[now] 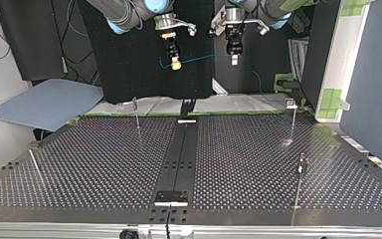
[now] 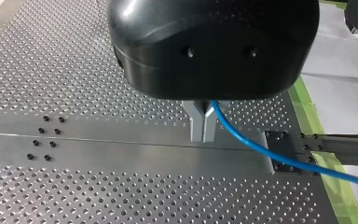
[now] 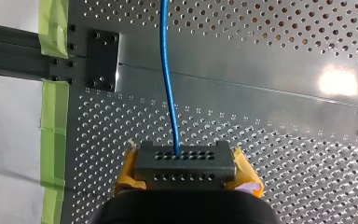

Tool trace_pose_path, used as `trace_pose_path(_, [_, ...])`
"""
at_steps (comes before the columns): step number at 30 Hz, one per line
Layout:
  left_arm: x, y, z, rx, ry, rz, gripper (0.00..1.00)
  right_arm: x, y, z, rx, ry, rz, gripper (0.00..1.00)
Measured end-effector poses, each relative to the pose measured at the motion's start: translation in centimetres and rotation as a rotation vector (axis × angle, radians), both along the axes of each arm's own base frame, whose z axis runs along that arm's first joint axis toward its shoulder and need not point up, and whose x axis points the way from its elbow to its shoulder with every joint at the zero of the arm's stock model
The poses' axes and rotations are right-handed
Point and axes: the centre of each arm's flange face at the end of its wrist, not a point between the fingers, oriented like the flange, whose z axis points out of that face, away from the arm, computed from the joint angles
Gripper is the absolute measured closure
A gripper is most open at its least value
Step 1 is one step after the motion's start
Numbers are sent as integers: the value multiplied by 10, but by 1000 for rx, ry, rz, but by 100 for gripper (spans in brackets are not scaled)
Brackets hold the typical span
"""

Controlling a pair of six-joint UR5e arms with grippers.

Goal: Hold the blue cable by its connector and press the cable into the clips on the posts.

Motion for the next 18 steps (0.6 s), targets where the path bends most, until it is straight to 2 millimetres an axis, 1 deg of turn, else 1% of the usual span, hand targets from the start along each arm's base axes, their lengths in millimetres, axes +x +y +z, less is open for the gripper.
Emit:
trace_pose_path(12, [0, 0, 0, 0, 0, 0, 100, 0, 0, 0, 0, 0, 0, 100])
trace_pose_path(15, [-4, 2, 1, 8, -3, 5, 100, -3, 1, -3, 11, 6, -8, 100])
trace_pose_path(18, [-10, 5, 4, 29, -5, 15, 100, -1, 0, 4, 19, -12, -28, 100])
